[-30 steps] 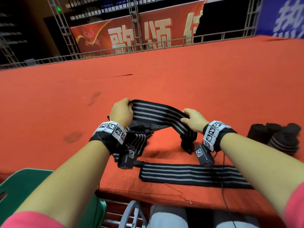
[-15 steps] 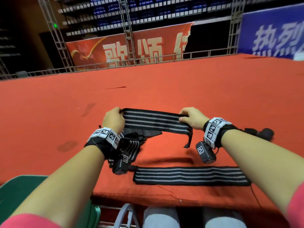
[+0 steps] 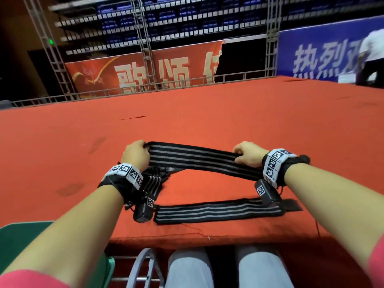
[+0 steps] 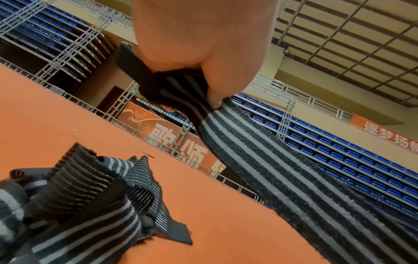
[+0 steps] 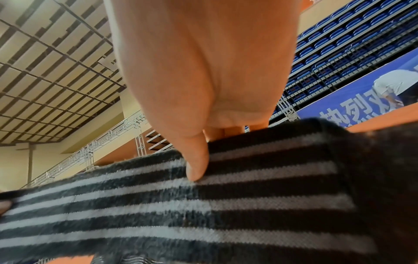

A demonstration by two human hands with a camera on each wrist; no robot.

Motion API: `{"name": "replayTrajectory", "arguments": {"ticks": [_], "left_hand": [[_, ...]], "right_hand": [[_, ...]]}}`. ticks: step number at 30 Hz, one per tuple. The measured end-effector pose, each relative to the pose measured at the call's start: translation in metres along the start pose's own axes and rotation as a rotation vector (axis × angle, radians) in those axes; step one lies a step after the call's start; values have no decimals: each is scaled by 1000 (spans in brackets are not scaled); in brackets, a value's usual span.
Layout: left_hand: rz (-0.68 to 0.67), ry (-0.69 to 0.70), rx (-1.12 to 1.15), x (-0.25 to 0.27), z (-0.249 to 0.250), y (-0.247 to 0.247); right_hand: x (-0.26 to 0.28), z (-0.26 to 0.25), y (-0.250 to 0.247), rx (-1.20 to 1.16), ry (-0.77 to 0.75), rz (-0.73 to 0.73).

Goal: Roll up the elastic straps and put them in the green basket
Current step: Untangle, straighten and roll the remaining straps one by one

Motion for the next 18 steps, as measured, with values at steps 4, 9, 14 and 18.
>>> {"name": "replayTrajectory", "arguments": {"ticks": [4, 9, 14, 18], "left_hand": [[-65, 39, -18, 16, 5, 17], [-135, 47, 15, 35, -2, 45], [-174, 31, -22, 46, -17, 76], [-252, 6, -79, 55, -27, 105]], "right_hand": [[19, 22, -2, 41, 58, 16], [42, 55, 8, 39, 130, 15], [57, 89, 21, 43, 179, 44], [63, 109, 38, 36, 207, 12]]}}
Point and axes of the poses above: each hand's wrist, its own x-axis away from the middle knuckle, its own y-axis out of the palm, z = x × y, the point moved 9 cm from there along -x, towards the middle knuckle, and after that the axes turned 1 degree about -y, right-handed, at the moved point
